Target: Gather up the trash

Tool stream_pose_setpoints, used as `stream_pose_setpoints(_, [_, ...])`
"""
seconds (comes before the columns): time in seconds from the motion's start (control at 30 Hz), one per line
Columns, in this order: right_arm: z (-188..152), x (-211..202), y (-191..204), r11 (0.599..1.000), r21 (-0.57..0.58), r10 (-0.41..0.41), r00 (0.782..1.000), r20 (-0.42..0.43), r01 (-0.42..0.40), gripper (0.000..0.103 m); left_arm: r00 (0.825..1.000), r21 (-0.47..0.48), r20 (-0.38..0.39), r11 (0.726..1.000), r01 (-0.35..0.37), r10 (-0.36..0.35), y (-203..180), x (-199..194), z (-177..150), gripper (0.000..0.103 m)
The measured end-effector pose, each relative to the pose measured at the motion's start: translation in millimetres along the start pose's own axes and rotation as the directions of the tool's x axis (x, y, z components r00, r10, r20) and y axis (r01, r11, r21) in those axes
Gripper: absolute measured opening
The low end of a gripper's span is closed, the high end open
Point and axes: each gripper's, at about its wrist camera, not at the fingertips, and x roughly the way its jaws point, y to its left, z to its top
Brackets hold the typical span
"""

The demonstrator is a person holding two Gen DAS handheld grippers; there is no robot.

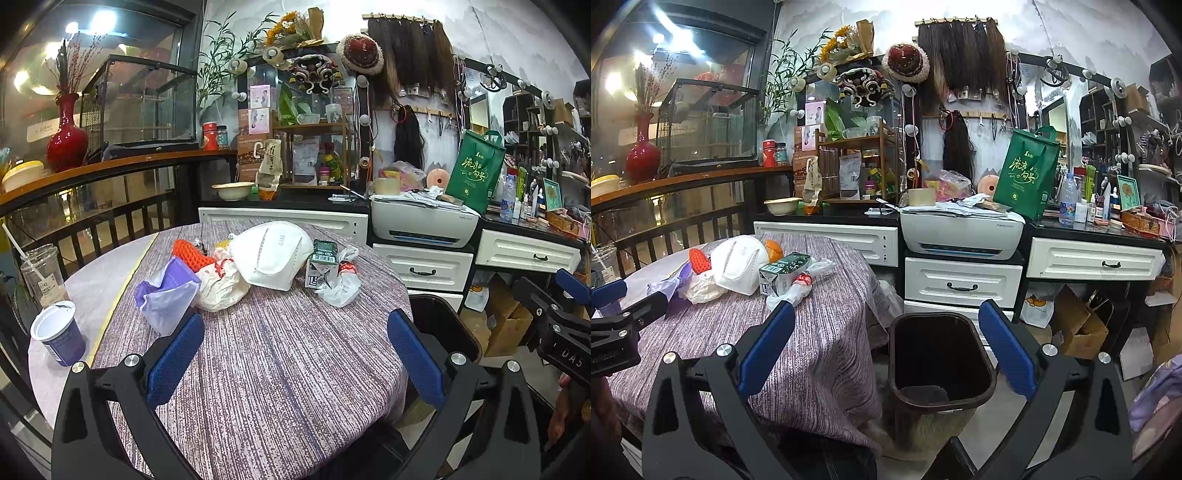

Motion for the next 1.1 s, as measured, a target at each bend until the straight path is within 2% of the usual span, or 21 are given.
stream_pose_setpoints(0.83, [-4.7,3.6,1.5,1.0,-0.003,0.0,1.0,-0.014,0.0,0.098,1.0,0.003,-0.005,1.0,-0.001,0.001,-0.1,0.7,0.2,0.098])
stream_pose_setpoints(1.1, [-6.5,6.0,3.8,1.0,-0.011,0.004,1.0,-0.031,-0.005,0.098,1.0,0.01,-0.021,1.0,-0.005,0.006,1.4,2.2,-16.5,0.098])
